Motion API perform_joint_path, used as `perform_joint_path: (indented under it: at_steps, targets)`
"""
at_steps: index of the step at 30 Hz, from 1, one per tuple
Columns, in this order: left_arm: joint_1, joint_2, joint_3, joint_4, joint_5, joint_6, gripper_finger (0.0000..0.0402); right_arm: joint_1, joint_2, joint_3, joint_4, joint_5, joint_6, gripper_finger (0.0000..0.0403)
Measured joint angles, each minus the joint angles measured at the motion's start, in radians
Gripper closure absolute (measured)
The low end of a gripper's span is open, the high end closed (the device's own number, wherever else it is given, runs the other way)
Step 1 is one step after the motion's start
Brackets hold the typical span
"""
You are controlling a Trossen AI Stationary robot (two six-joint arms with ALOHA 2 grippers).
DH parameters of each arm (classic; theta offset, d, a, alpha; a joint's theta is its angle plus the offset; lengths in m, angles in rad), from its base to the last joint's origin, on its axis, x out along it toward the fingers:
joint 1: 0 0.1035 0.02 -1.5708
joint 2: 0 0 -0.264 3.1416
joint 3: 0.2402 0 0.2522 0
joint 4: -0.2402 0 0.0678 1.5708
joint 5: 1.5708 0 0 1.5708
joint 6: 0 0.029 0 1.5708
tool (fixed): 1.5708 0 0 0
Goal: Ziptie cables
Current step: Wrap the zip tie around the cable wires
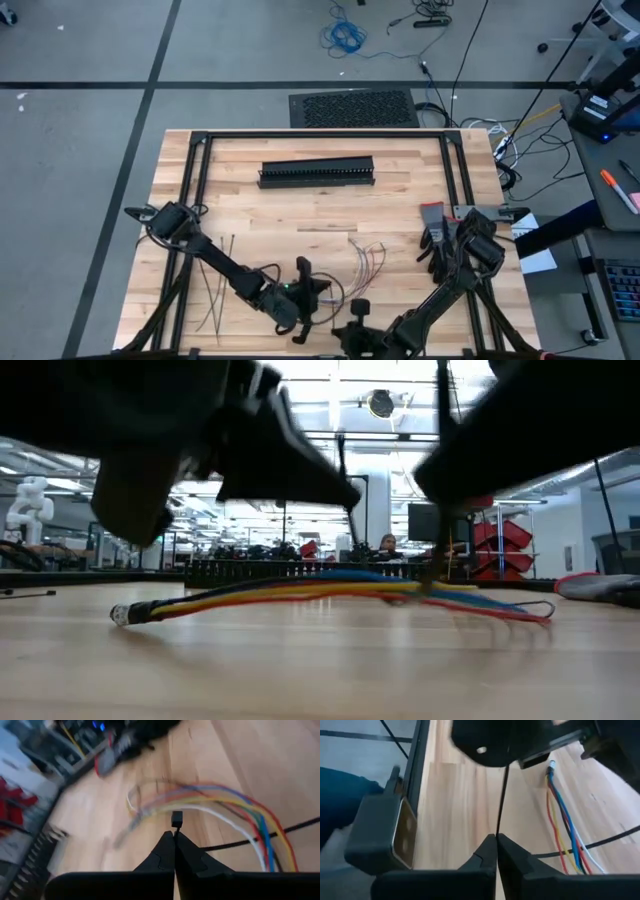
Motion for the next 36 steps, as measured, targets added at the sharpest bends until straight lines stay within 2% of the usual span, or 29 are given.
perform_joint_path:
  at_steps: [6,11,17,25,36]
  targets:
    - [-0.034,0.0,0.06,0.0,-0.078,0.16,0.0402,-0.059,-0.038,0.0,-0.02,-0.157,0.03,0.0403]
    - [-0.051,0.0,0.064,-0.023,-0.13,0.19,0.0402,-0.094,-0.046,0.0,-0.021,-0.235,0.074,0.0403]
    - [-0.093,0.0,0.064,-0.065,-0.233,0.19,0.0402,-0.115,-0.046,0.0,-0.024,-0.239,0.138,0.0403]
    - [-0.138,0.0,0.064,-0.064,-0.261,0.126,0.0402,-0.142,-0.046,0.0,-0.023,-0.243,0.206,0.0403]
    - [-0.136,0.0,0.064,-0.089,-0.304,0.09,0.0402,-0.164,-0.046,0.0,-0.02,-0.282,0.27,0.0403]
